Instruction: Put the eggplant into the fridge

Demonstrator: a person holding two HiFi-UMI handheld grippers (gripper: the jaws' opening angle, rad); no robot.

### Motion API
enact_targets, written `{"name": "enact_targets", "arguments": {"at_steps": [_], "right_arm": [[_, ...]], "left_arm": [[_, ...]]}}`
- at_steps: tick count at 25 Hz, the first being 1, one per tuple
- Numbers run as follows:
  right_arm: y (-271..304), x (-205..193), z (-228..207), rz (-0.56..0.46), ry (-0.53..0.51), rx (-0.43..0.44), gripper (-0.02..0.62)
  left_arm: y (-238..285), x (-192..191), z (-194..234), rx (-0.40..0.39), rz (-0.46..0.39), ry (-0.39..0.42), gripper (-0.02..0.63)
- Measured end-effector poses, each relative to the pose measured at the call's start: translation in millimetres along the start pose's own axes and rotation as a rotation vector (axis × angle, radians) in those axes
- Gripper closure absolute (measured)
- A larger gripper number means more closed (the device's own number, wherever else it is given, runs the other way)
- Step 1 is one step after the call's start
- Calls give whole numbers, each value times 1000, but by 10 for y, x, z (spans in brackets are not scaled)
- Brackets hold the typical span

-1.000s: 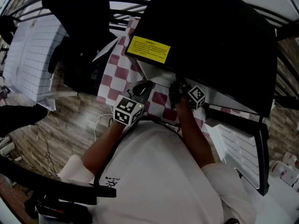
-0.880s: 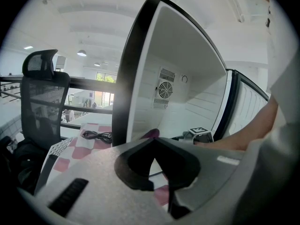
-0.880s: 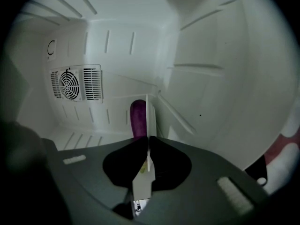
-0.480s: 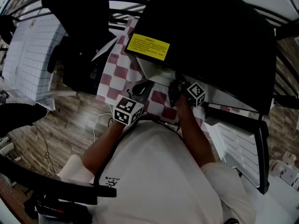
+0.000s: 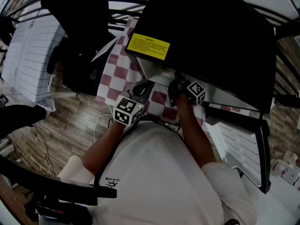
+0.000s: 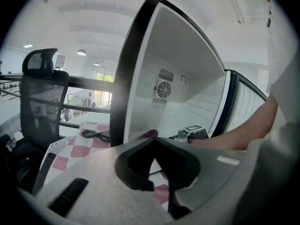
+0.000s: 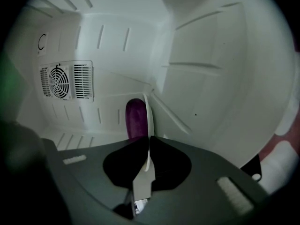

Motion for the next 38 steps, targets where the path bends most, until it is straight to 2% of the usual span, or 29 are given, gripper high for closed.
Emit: {"name": "enact_targets", "arguments": {"at_steps": [10,23,32,38], "right_arm": [[27,-3,-16,24,-5,-21,576],[12,-35,-8,52,-19,-25,476],[-74,-37,-1,54,-35,-23,474],[-195,-76,72,69,-51,15,486]], "left_arm": [[-7,-2,2,-2,-4,-3,601],[9,-5,-80,-13,-7,7,601],[11,12,-117,-25,-14,12,600],[70,54,-195,-50,-21,23,600]]}}
Point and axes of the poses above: the fingertips, and each gripper's own axes: y forward along the fingers, z to its left, x out of its top, the point moved 1 cm from there along -y, backward along the fingers, and after that the axes turned 12 degrees about y, right-handed, at the moved point
